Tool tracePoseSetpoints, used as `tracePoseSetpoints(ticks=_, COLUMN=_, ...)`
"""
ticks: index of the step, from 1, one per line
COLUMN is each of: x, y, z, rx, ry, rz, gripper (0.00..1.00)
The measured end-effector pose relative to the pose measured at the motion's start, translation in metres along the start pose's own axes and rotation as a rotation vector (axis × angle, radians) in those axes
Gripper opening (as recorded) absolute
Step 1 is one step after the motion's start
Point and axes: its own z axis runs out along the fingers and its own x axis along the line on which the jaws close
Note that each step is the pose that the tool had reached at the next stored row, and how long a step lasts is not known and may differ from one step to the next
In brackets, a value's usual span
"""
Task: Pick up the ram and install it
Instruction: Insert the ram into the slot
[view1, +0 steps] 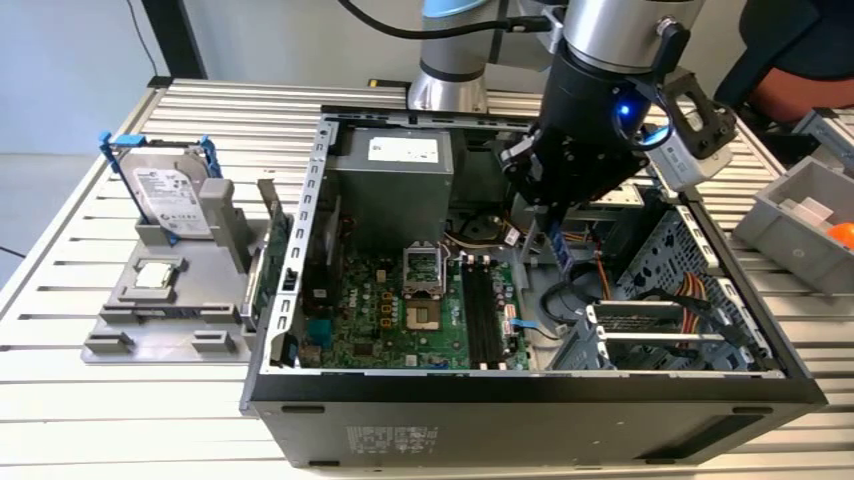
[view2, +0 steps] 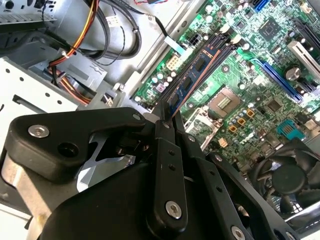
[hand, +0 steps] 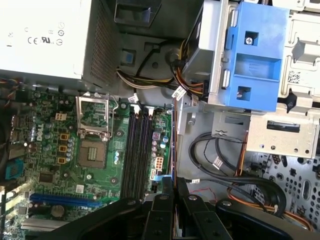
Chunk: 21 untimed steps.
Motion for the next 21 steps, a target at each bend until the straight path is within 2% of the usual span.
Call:
tracePoseSetpoints(ticks=6, x=0.0, y=0.0003, z=0.0025, rx=0.0003, ry=0.0001, rz=0.0, gripper=0.0)
tracePoseSetpoints(ticks=17, x=0.0003, y=0.0005, z=0.0122, rx=0.0001, ry=0.0002, rz=0.0, gripper=0.0)
tracePoseSetpoints(ticks=21, x=0.0004, y=0.0004, z=0.0125, rx=0.0005, ry=0.0003, rz=0.0, gripper=0.0)
